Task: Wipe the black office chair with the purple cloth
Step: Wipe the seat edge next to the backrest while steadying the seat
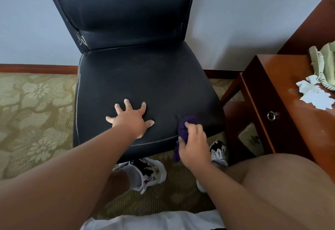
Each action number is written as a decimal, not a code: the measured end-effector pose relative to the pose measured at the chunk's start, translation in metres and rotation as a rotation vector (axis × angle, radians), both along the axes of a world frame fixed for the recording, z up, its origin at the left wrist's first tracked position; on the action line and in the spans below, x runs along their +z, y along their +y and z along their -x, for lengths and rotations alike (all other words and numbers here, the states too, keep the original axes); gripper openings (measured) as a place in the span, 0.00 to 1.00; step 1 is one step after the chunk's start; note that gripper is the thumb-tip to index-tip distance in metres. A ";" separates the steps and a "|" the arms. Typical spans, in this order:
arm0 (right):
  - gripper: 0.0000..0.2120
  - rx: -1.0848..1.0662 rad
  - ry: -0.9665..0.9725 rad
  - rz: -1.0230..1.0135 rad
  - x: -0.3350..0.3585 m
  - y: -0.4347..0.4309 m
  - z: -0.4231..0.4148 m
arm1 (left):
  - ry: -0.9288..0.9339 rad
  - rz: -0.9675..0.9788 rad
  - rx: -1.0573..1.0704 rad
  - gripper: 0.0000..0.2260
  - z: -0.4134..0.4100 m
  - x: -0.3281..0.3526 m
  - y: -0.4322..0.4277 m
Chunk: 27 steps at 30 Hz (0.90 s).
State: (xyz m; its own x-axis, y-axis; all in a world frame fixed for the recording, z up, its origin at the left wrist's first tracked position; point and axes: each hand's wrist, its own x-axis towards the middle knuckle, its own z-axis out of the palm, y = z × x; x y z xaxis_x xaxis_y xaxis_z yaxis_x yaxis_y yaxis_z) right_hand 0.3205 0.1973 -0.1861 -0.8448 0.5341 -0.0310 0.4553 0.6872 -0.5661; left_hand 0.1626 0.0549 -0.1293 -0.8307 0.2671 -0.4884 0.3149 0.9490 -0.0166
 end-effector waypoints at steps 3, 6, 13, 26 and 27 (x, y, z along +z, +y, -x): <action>0.25 0.151 -0.012 -0.055 -0.003 -0.010 0.000 | 0.002 0.005 -0.005 0.34 -0.001 -0.002 0.000; 0.22 0.217 -0.016 -0.105 0.002 -0.006 0.005 | 0.002 0.003 -0.020 0.34 -0.001 -0.002 -0.003; 0.17 -0.337 0.127 0.129 0.005 0.051 0.010 | -0.020 -0.004 -0.021 0.34 0.000 0.000 -0.005; 0.38 0.278 -0.071 -0.096 0.003 -0.050 0.005 | 0.000 0.034 0.013 0.33 -0.004 -0.007 0.007; 0.38 0.324 -0.083 -0.117 0.001 -0.054 0.004 | -0.001 0.033 0.010 0.33 -0.003 -0.006 0.006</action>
State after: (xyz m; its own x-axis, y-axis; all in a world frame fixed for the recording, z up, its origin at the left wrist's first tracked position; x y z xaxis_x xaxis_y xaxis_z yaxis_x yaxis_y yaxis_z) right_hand 0.3165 0.1437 -0.1848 -0.9682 0.2425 -0.0611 0.2439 0.8617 -0.4450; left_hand 0.1658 0.0610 -0.1358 -0.8327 0.2430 -0.4975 0.3057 0.9510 -0.0471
